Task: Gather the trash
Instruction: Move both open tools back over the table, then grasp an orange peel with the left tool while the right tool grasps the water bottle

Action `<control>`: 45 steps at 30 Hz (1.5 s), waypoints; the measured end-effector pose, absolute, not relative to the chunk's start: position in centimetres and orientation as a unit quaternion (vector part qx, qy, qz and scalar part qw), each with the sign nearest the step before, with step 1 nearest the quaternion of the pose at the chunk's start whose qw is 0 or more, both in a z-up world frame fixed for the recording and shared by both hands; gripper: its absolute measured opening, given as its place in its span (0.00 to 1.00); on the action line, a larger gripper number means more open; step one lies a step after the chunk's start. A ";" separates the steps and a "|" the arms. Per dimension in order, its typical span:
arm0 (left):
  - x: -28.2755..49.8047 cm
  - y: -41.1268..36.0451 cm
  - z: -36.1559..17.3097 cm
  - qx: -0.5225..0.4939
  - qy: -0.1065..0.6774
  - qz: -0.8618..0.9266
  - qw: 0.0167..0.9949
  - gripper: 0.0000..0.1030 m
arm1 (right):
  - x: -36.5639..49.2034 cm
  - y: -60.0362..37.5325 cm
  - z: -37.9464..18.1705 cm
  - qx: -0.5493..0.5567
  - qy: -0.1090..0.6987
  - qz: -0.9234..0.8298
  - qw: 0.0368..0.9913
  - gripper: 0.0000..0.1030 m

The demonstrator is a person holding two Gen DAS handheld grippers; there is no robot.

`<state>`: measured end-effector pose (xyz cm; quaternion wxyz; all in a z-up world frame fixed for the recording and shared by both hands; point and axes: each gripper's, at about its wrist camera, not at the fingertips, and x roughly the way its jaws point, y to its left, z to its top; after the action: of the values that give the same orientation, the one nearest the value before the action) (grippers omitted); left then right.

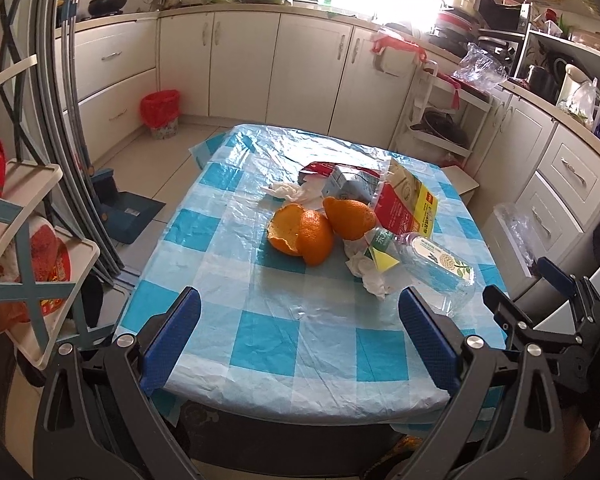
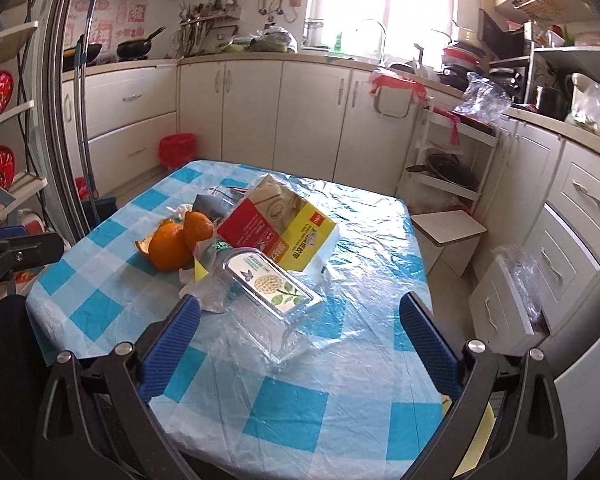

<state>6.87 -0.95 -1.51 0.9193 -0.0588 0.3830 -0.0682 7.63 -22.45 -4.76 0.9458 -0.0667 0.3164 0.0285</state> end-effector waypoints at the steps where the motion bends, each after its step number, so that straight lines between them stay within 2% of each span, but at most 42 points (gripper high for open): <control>1: 7.2 -0.8 -1.8 -0.061 0.387 -0.068 0.918 0.92 | 8.3 -22.5 -5.1 -0.070 0.327 0.038 0.942 0.93; 10: 9.6 -0.2 -4.2 -0.063 0.414 -0.062 0.906 0.92 | 13.3 -21.9 -8.4 -0.080 0.397 0.110 0.908 0.93; 14: 11.1 -0.2 -4.7 -0.071 0.414 -0.068 0.905 0.92 | 14.5 -22.3 -9.0 -0.050 0.417 0.136 0.898 0.92; 15: 11.7 -0.2 -4.8 -0.072 0.413 -0.069 0.905 0.92 | 14.5 -22.5 -9.0 -0.040 0.418 0.139 0.897 0.90; 18: 13.5 -0.3 -5.1 -0.080 0.410 -0.077 0.905 0.92 | 14.4 -23.2 -9.1 -0.016 0.432 0.151 0.889 0.69; 19: 14.2 -0.5 -5.3 -0.083 0.411 -0.082 0.904 0.92 | 14.1 -23.3 -9.1 -0.009 0.434 0.156 0.887 0.66; 24: 17.7 -1.9 -6.1 -0.066 0.415 -0.101 0.902 0.92 | 12.5 -24.2 -8.8 0.010 0.443 0.163 0.882 0.53; 26: 18.8 -2.8 -6.5 -0.051 0.420 -0.112 0.899 0.89 | 11.9 -24.8 -8.8 0.019 0.446 0.161 0.880 0.53; 29: 20.3 -3.5 -7.2 -0.032 0.433 -0.128 0.892 0.76 | 11.3 -25.4 -8.6 0.029 0.448 0.164 0.878 0.53; 31: 21.1 -4.1 -7.8 -0.017 0.448 -0.134 0.884 0.55 | 11.1 -25.8 -8.3 0.034 0.447 0.165 0.879 0.53; 32: 21.4 -4.3 -8.1 -0.012 0.453 -0.135 0.881 0.49 | 11.1 -26.0 -8.3 0.035 0.449 0.166 0.878 0.53; 33: 21.6 -4.4 -8.4 -0.010 0.459 -0.136 0.878 0.37 | 11.1 -26.0 -8.3 0.036 0.452 0.168 0.875 0.53; 34: 21.6 -4.4 -8.5 -0.013 0.461 -0.140 0.876 0.30 | 11.1 -26.0 -8.4 0.035 0.454 0.167 0.875 0.53; 42: 20.3 -4.3 -7.2 -0.018 0.441 -0.166 0.882 0.10 | 11.5 -25.0 -8.9 0.011 0.456 0.160 0.875 0.54; 45: 19.0 -4.3 -6.4 -0.007 0.432 -0.173 0.885 0.06 | 11.4 -24.9 -9.0 0.006 0.455 0.159 0.876 0.54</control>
<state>19.00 -4.27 -6.39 0.8852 -0.0068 0.4317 -0.1733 11.42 -24.86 -9.00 0.8761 0.0064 0.4551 0.1588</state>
